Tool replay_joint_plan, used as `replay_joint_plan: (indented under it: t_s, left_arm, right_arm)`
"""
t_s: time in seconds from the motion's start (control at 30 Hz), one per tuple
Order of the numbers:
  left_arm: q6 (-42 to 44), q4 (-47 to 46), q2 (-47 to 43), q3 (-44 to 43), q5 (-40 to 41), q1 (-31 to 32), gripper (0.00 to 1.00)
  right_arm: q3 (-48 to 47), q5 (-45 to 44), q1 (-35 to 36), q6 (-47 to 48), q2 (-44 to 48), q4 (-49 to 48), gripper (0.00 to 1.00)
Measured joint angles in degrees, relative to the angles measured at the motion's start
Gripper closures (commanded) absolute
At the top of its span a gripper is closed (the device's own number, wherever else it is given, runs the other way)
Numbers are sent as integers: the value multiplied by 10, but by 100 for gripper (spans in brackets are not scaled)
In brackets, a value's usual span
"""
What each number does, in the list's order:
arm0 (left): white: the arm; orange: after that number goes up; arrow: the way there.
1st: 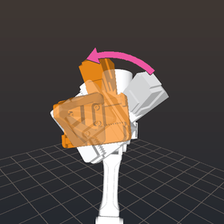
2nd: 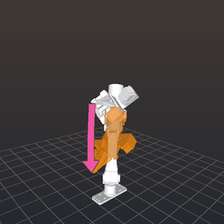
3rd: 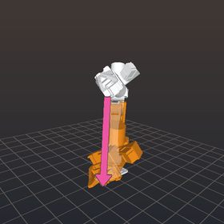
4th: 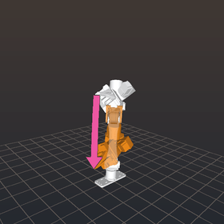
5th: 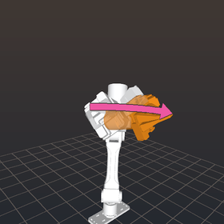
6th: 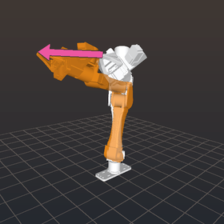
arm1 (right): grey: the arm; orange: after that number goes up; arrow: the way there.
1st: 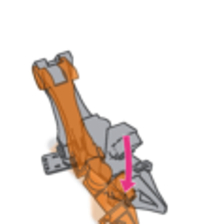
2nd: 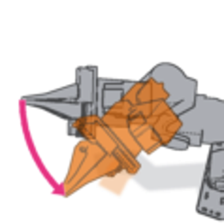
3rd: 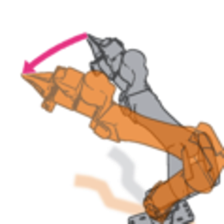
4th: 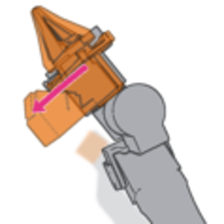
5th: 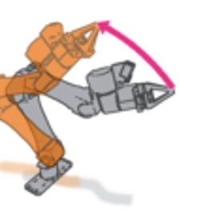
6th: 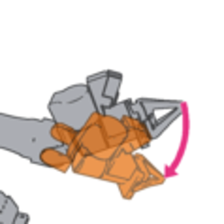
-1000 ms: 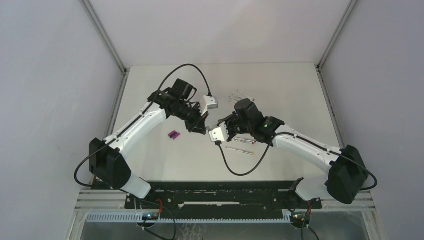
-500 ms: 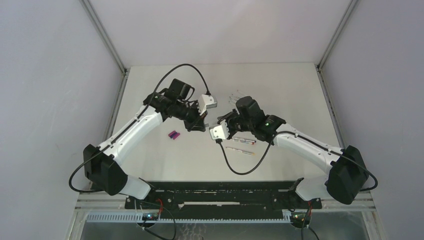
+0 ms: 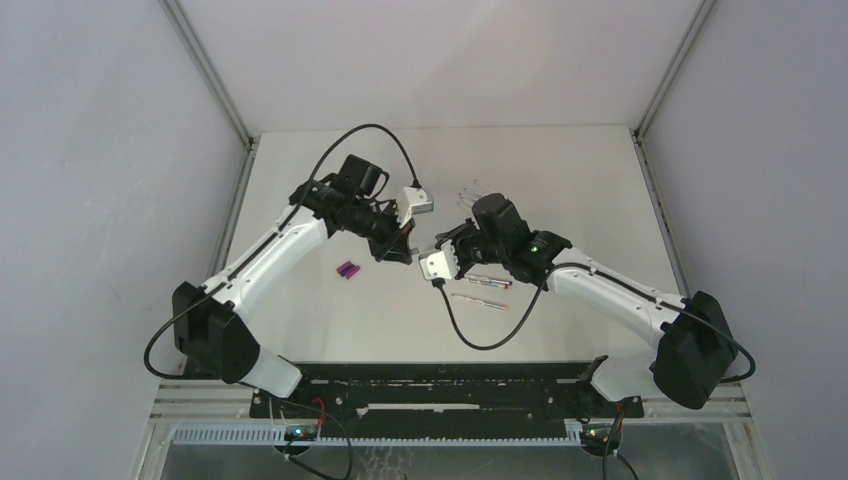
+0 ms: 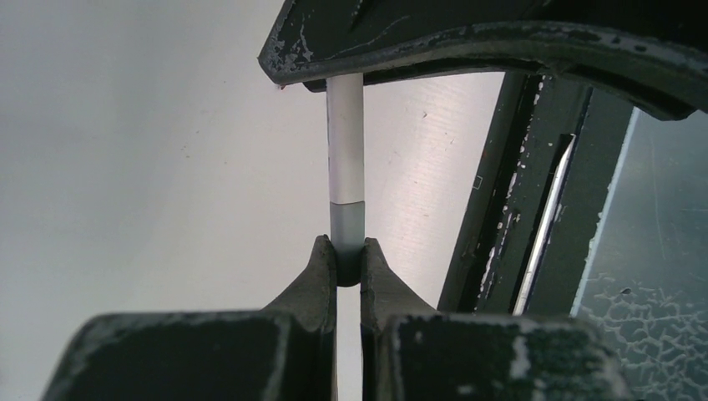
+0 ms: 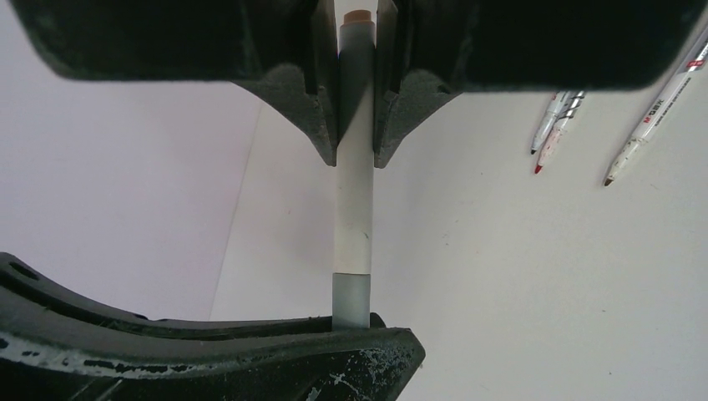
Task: Open the pen caps
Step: Open the pen cap from the pen, then place the pen cap at the center of the board.
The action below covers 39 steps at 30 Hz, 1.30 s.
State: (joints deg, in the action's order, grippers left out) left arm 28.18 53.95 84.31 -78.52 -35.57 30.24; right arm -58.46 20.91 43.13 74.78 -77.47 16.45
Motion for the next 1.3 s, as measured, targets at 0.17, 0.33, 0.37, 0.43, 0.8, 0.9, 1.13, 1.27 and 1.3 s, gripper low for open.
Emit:
replay_joint_plan:
  t_s: [0.17, 0.33, 0.37, 0.43, 0.8, 0.9, 1.13, 1.27, 1.3]
  left_arm:
    - [1, 14, 28, -19, -46, -25, 100]
    - [9, 32, 39, -35, -80, -44, 100]
    - [12, 36, 40, -37, -83, -46, 100]
    - [18, 40, 40, -38, -84, -47, 100]
    - [71, 30, 3, -2, -42, -33, 100]
    - [91, 66, -25, 17, -10, -35, 100]
    - [94, 70, -35, 32, 47, -35, 100]
    - [61, 34, -35, 40, 78, -74, 100]
    - [41, 5, -35, 43, 99, -90, 100]
  right_arm:
    - [2, -1, -6, 3, 0, -9, 100]
    - [7, -5, -7, 8, 0, -31, 100]
    - [7, -5, -7, 9, 0, -33, 100]
    - [7, -5, -7, 10, 0, -35, 100]
    - [0, 40, -46, 12, 0, 14, 100]
    - [0, 23, -81, 13, -6, 68, 100]
    - [0, 10, -97, 13, -21, 132, 100]
    - [0, 10, -100, 11, -21, 137, 100]
    - [0, 10, -101, 10, -21, 137, 100]
